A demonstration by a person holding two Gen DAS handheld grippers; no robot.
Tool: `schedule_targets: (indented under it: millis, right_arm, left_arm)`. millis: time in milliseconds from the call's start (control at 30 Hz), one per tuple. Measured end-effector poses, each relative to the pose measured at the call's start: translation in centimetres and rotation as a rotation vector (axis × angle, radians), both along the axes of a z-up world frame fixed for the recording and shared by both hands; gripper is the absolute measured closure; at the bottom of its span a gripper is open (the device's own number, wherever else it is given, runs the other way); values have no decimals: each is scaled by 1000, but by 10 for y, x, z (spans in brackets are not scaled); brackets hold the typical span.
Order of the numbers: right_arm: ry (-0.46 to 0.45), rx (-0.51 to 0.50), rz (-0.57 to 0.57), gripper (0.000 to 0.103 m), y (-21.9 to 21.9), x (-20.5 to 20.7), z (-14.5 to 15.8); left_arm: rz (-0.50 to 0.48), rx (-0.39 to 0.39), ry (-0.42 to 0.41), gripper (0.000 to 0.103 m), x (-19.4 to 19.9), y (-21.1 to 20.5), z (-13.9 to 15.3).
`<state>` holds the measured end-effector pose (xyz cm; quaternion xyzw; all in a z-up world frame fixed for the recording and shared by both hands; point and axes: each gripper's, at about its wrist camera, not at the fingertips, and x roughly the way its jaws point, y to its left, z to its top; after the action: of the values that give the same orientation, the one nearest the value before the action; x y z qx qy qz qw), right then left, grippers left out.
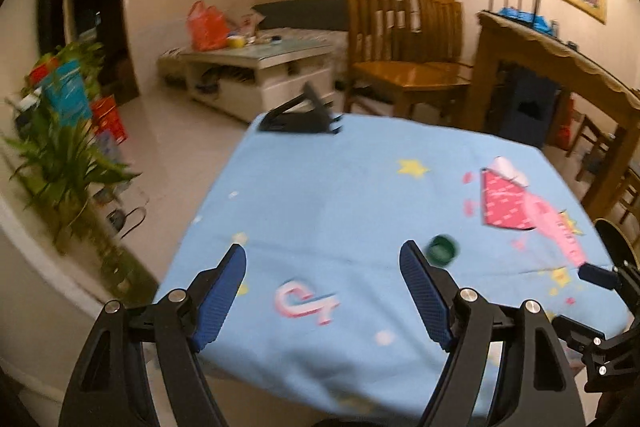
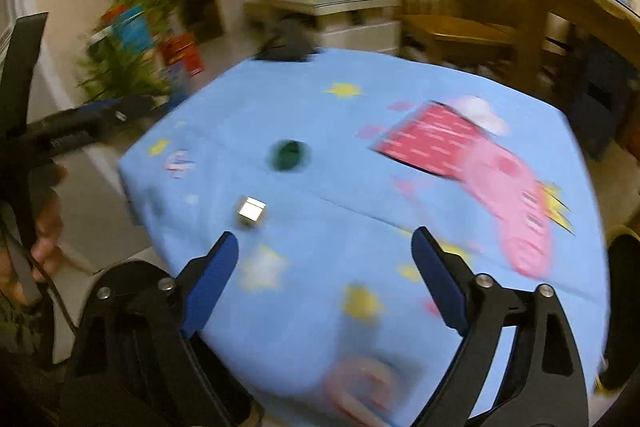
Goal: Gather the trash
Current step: 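Move both tools back over the table toward the caps, then grasp the small gold cap with the right tool while the left tool grasps the green cap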
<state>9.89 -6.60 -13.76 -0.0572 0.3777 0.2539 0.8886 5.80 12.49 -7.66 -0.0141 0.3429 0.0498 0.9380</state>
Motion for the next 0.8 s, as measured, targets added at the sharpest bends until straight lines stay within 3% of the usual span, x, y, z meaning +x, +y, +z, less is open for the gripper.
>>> schedule_targets:
  millis: [100, 167, 267, 300, 333, 367, 533, 800]
  right_arm:
    - [20, -27, 54, 25, 46, 15, -5]
    - [51, -39, 68, 43, 65, 24, -12]
    - [128, -139, 26, 56, 82, 37, -38]
    - [113, -136, 20, 61, 82, 35, -40]
    - [93, -135, 17, 76, 79, 32, -39]
    - [82, -144, 8, 82, 75, 29, -39]
    - [69, -75, -59, 83, 17, 18, -23]
    - [92, -21, -232, 82, -118, 11, -8]
  left_arm:
    - [19, -9, 16, 27, -1, 13, -7]
    - [25, -12, 22, 27, -1, 19, -9]
    - [23, -13, 33, 27, 0, 19, -14]
    - [20, -12, 38, 27, 1, 18, -16]
    - [17, -12, 41, 27, 3, 17, -18]
    - [12, -13, 45, 27, 4, 16, -19]
    - [-59, -49, 73, 27, 19, -4, -25]
    - [-259, -27, 109, 26, 57, -79, -37]
